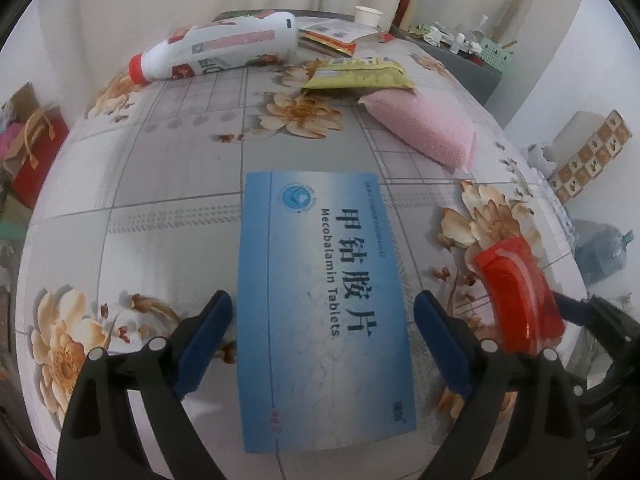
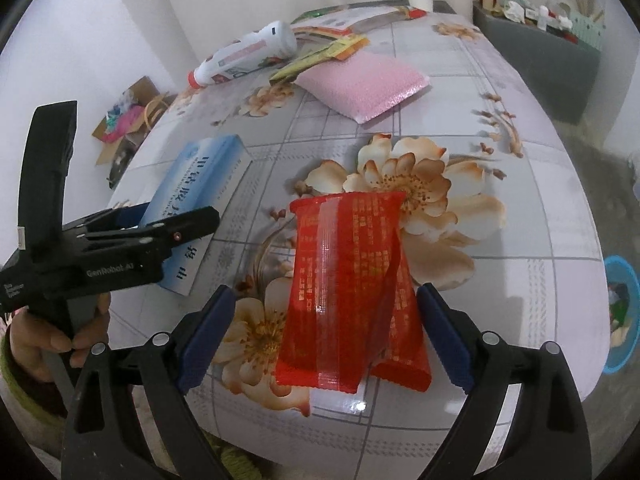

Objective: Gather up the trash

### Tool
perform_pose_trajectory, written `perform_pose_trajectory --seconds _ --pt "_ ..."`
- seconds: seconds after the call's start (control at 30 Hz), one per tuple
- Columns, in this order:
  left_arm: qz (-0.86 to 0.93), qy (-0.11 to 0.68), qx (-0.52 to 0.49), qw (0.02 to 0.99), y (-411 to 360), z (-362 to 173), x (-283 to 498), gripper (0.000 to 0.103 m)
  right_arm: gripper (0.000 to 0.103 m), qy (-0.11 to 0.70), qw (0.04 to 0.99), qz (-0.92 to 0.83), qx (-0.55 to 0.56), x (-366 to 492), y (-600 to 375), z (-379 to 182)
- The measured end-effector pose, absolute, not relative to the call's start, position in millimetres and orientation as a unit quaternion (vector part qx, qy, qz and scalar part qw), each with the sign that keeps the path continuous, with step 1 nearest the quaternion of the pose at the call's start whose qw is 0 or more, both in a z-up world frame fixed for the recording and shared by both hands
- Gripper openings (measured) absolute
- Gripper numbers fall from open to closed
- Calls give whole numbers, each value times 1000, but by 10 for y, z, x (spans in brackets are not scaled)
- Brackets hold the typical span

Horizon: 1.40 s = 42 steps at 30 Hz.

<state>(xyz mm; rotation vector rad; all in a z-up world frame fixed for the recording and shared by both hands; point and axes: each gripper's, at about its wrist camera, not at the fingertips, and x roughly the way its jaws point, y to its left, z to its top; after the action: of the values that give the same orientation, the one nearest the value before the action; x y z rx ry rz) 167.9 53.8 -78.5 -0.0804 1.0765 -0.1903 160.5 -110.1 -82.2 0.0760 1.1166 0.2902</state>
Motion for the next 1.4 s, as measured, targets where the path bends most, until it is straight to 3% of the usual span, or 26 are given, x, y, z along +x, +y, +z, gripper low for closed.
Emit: perform_pose_trajectory --seconds 0.4,0.87,1.07,1.4 --pt "-71 493 -1 867 499 -792 1674 72 72 521 847 102 -29 1619 -981 -895" --pt "-70 490 -5 869 510 -785 1651 71 39 520 848 99 -26 1587 -1042 -866" --pt "-70 489 -4 870 514 -781 1650 71 31 521 848 102 -5 1587 -1092 -835" --pt "-66 479 2 875 534 -717 1618 71 27 515 851 102 6 1579 -1100 -776"
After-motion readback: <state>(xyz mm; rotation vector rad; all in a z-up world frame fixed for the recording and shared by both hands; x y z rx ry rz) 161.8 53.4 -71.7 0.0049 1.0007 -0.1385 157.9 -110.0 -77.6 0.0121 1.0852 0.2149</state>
